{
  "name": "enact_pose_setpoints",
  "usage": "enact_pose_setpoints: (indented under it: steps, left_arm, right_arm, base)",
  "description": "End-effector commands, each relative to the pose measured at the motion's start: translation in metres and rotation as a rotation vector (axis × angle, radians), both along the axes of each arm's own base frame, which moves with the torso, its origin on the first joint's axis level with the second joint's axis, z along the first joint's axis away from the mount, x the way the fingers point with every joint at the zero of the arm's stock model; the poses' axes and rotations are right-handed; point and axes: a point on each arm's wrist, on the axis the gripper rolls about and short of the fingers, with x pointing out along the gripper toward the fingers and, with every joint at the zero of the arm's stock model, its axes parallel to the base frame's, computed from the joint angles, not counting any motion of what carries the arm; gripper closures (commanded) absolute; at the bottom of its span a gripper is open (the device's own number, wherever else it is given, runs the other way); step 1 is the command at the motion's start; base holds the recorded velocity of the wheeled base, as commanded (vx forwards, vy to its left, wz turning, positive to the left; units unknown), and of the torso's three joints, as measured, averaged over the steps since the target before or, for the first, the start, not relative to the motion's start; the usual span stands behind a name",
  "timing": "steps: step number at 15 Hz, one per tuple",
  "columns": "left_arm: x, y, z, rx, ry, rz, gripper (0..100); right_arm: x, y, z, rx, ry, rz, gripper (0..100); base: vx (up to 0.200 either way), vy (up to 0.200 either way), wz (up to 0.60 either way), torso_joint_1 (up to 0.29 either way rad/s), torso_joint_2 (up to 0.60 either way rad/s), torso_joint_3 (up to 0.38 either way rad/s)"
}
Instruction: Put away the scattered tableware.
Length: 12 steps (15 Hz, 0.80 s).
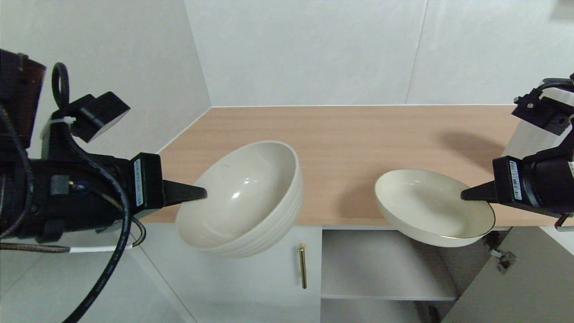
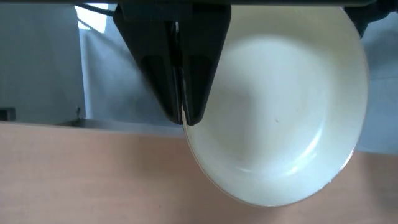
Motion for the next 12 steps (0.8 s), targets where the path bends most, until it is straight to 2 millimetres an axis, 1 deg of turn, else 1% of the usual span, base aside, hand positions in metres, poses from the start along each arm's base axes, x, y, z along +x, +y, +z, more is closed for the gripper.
enact_pose_setpoints:
  steps: [1,6,10,12]
  left_arm:
    - [0.005,-0.004,-0.005,0.012,0.022,-0.007,100]
    - [0.007,-0.008,-0.009,0.021,0.038,-0.014,100]
    - [0.008,-0.008,-0.01,0.024,0.04,-0.013,100]
    - [0.008,-0.008,-0.01,0.025,0.039,-0.014,100]
  right_arm:
    - [-0.005,-0.003,0.002,0.005,-0.014,-0.003,100]
    - [-0.006,-0.003,-0.001,-0.008,-0.006,0.003,100]
    - [0.0,-0.002,-0.005,-0.005,-0.024,-0.013,100]
    - [0.003,-0.001,-0.01,0.001,-0.039,-0.014,100]
  base:
    - [-0.2,0.0,0.0,0.017,-0.01,-0.002]
    - [-0.2,0.0,0.0,-0.004,0.0,0.004]
    - [0.0,0.0,0.0,0.0,0.0,0.0]
    - [0.0,0.0,0.0,0.0,0.0,0.0]
